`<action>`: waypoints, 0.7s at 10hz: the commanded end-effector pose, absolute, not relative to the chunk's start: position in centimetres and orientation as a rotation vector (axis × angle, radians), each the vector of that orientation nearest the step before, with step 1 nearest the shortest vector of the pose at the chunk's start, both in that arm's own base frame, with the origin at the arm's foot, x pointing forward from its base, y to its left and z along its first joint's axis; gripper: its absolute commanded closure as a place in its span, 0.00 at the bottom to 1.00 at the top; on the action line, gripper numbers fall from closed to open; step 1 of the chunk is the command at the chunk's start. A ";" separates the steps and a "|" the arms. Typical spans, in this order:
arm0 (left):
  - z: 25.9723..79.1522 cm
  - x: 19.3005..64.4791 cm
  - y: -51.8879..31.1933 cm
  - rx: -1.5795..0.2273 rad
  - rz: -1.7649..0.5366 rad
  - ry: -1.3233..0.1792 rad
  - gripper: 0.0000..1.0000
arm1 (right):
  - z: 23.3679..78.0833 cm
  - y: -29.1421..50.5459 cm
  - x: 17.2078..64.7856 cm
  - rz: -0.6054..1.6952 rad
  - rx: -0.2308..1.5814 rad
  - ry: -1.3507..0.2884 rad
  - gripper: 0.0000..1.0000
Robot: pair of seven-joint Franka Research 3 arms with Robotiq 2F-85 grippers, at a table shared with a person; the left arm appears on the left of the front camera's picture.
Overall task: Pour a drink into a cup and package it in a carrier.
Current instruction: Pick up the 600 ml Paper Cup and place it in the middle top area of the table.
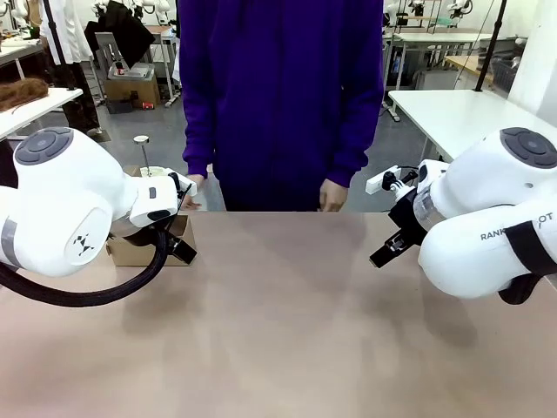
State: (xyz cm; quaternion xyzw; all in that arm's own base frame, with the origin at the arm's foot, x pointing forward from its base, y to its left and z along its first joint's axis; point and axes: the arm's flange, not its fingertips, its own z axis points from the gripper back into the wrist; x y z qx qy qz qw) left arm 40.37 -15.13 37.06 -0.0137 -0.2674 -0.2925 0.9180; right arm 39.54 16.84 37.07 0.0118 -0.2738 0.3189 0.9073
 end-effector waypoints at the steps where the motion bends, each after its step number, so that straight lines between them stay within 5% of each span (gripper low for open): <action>1: 37.1 40.4 -15.1 -0.028 -0.602 -0.550 0.00 | 37.1 16.8 39.5 0.658 0.025 -0.566 0.00; 4: 37.1 40.4 -15.1 -0.028 -0.602 -0.550 0.00 | 37.1 16.8 39.5 0.658 0.024 -0.565 0.00; 7: 37.1 40.4 -15.1 -0.028 -0.602 -0.550 0.00 | 47.9 14.3 44.3 0.620 0.078 -0.568 0.00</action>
